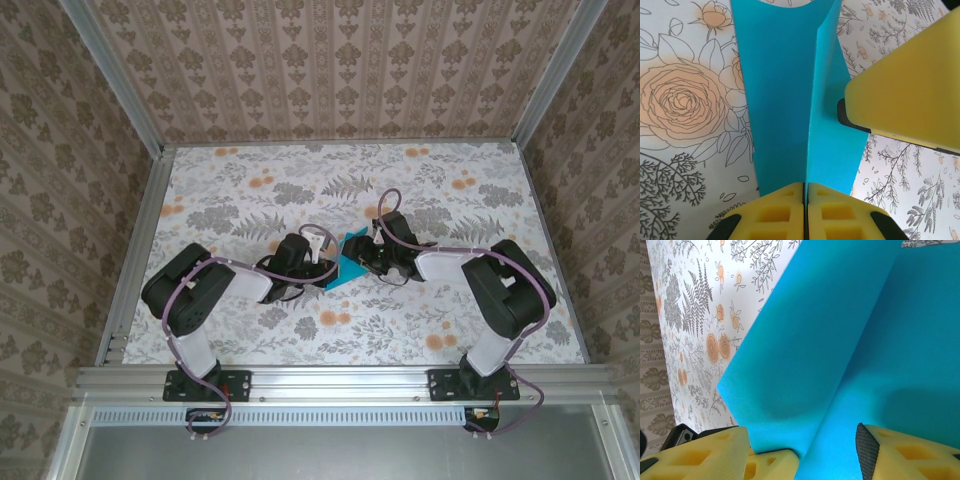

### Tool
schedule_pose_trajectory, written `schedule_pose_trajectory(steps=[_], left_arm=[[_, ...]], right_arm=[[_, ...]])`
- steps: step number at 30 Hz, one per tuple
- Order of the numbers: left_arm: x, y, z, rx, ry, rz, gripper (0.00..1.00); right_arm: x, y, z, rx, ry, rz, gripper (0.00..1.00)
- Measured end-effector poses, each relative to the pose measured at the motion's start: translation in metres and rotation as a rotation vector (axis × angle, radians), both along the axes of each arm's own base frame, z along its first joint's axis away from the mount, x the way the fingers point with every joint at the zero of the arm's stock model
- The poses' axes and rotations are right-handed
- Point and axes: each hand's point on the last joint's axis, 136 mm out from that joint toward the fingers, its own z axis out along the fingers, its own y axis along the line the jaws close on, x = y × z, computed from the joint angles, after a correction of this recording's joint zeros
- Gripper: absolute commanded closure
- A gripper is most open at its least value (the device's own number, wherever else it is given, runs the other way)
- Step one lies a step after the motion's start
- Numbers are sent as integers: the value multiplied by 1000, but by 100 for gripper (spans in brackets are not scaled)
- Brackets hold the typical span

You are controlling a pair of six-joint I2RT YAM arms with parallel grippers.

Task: Fold a paper plane with a square sheet of paper (pick it up from the middle)
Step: Fourth fold the wing at the center of the table.

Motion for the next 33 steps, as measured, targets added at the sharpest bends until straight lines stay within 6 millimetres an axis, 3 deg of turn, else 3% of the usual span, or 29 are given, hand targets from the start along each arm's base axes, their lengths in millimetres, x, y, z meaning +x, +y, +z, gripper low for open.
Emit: schedule_pose_trajectory(steps=[25,33], left_arm=[[-4,-4,-8,-13,89,9,91],[-4,-5,-7,-23,100,7,84]], right_arm=[[8,0,-13,-25,52,11,38],[10,0,-16,-49,75,17,42]])
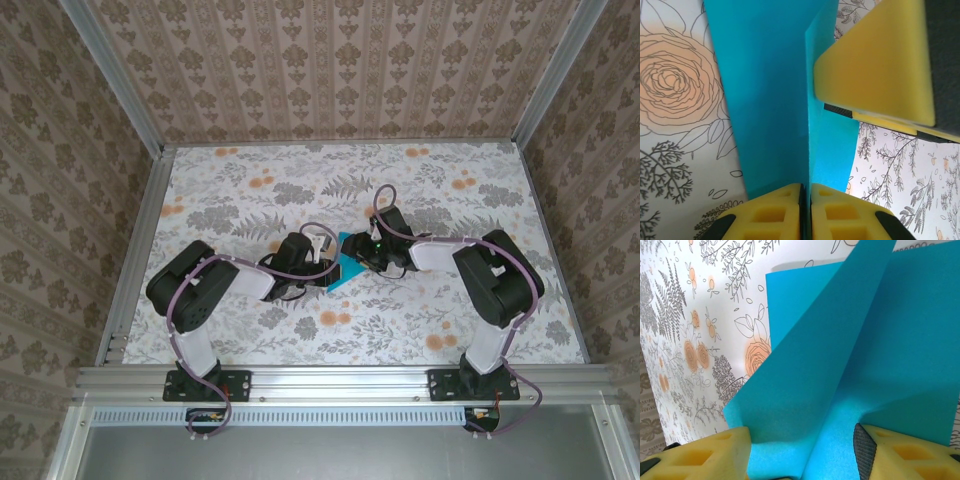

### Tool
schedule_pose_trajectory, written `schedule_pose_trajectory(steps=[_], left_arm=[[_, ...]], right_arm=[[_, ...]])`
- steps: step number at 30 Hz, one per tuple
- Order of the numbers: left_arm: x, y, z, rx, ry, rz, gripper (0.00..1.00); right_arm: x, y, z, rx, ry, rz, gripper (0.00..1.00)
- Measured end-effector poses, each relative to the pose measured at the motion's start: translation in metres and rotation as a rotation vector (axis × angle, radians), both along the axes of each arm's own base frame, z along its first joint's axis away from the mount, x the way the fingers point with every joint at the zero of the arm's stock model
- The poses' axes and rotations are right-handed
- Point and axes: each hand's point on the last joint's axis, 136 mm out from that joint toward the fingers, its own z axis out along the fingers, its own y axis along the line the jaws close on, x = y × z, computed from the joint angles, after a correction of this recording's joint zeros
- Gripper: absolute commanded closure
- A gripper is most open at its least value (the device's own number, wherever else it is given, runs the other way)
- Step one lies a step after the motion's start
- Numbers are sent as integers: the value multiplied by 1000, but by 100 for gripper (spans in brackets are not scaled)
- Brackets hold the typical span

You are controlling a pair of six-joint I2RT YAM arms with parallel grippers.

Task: Fold a paper plane with a square sheet of paper (pick it up from the middle)
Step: Fourth fold the wing at the center of the table.

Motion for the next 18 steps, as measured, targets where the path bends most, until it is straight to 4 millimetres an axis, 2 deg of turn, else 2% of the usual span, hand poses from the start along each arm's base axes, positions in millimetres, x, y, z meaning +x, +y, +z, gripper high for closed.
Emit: schedule_pose_trajectory(steps=[3,6,10,18], left_arm=[[0,-1,2,-10,9,1,76],[-1,-1,6,-18,18,7,62],[5,12,16,-12,21,64,54],[6,33,39,-22,-1,156,56]], right_arm=[[1,-1,-1,-17,8,4,42],[1,-2,-2,-41,18,6,42],[2,-4,-4,-84,23,17,42],[2,-3,-7,-174,32,51,43]])
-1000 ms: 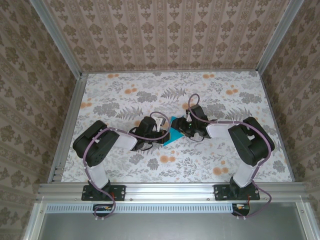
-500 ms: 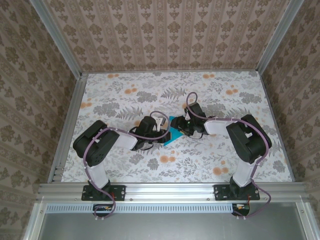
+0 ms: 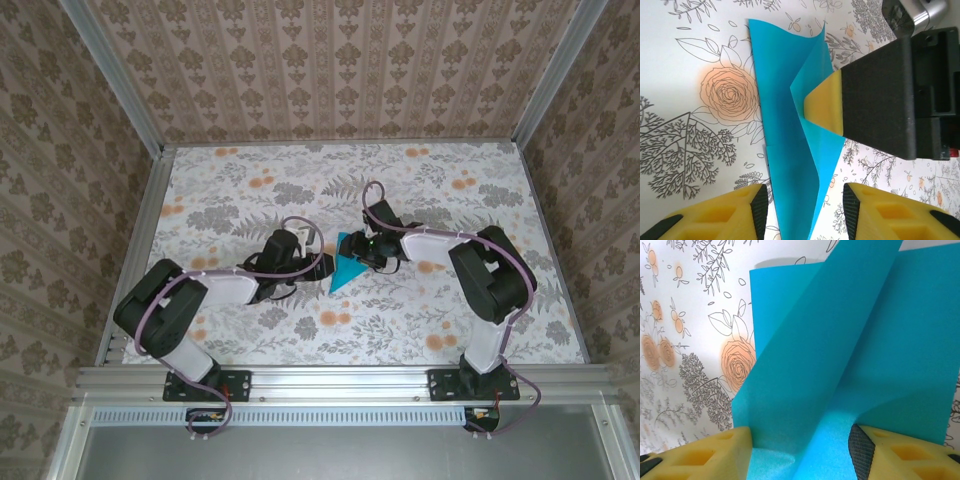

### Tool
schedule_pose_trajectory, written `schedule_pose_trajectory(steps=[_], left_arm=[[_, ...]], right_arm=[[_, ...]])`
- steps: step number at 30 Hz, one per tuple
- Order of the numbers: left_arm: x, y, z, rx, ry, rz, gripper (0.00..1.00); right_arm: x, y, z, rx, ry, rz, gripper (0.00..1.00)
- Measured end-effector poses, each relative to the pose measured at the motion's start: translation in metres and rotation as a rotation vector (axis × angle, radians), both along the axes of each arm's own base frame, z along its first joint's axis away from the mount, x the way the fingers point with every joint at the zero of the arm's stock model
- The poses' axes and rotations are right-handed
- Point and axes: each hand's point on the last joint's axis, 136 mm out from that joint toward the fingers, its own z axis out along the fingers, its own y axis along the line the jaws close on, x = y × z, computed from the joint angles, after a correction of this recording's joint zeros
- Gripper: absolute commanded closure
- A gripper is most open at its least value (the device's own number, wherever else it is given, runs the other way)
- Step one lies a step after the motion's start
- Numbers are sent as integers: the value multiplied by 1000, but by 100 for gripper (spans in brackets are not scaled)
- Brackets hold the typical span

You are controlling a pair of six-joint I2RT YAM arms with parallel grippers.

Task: Fold a paper plane with a square sheet of paper (pick it up from the middle)
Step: Fourth fold the wing at the center of the table.

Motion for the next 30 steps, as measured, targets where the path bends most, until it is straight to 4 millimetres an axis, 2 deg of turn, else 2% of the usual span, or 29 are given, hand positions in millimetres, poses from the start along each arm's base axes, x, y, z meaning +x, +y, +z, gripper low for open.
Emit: schedule_pose_trajectory(steps=[13,20,30], left_arm=[[-8,12,-15,-7,75,66,66],[-7,2,-8,-70,73,45,71],[-5,-18,-18,-106,108,2,82]], right_arm=[[1,3,-3,-111,33,32,36],[2,4,-4,-135,64,13,35],[3,3,-5,-145,80,-10,35]])
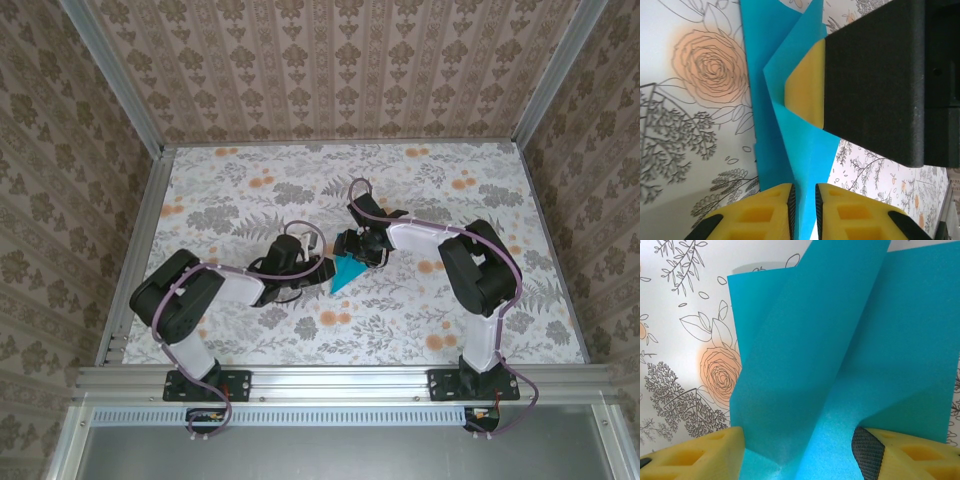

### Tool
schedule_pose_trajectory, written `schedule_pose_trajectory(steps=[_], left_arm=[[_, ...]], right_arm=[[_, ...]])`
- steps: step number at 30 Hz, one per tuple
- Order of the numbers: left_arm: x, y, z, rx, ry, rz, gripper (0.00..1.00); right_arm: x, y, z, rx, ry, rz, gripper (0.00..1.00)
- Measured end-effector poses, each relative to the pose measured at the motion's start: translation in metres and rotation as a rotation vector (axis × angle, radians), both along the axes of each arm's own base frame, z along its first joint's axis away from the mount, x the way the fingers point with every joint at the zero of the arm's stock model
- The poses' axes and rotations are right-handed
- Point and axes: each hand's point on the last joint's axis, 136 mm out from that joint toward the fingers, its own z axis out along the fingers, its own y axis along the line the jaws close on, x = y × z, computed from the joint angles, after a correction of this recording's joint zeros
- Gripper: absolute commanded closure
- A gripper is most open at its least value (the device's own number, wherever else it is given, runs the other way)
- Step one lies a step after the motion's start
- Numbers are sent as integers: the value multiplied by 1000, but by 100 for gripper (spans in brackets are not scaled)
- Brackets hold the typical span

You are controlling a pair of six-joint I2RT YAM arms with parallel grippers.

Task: Fold a paper plane with a square sheet of paper (pick it up from the middle)
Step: Fourth fold the wing at the center of the table.

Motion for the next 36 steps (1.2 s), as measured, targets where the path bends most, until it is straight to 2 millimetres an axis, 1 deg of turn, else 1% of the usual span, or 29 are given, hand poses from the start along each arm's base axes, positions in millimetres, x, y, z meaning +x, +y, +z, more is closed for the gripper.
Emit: schedule_pose_trajectory(steps=[9,13,15,21,26,32,36], left_arm=[[2,-4,0,-12,1,1,88],[5,-1,-1,1,-9,24,87],[6,0,0,13,-17,39,85],[7,-3,14,-10,-58,47,83],[7,-7,18,-38,-70,32,87],[4,-8,4,-28,-36,18,89],[3,-9,1,-26,-22,16,89]], right_arm=[[0,-1,0,-2,4,-8,37],[0,-1,-1,-6,6,-9,38],[0,-1,-1,-7,7,-9,38],[0,-1,-1,-9,11,-9,38],[0,-1,-1,-8,10,-9,36],[0,-1,-1,-5,13,-10,36],[0,0,-1,-5,13,-10,36]])
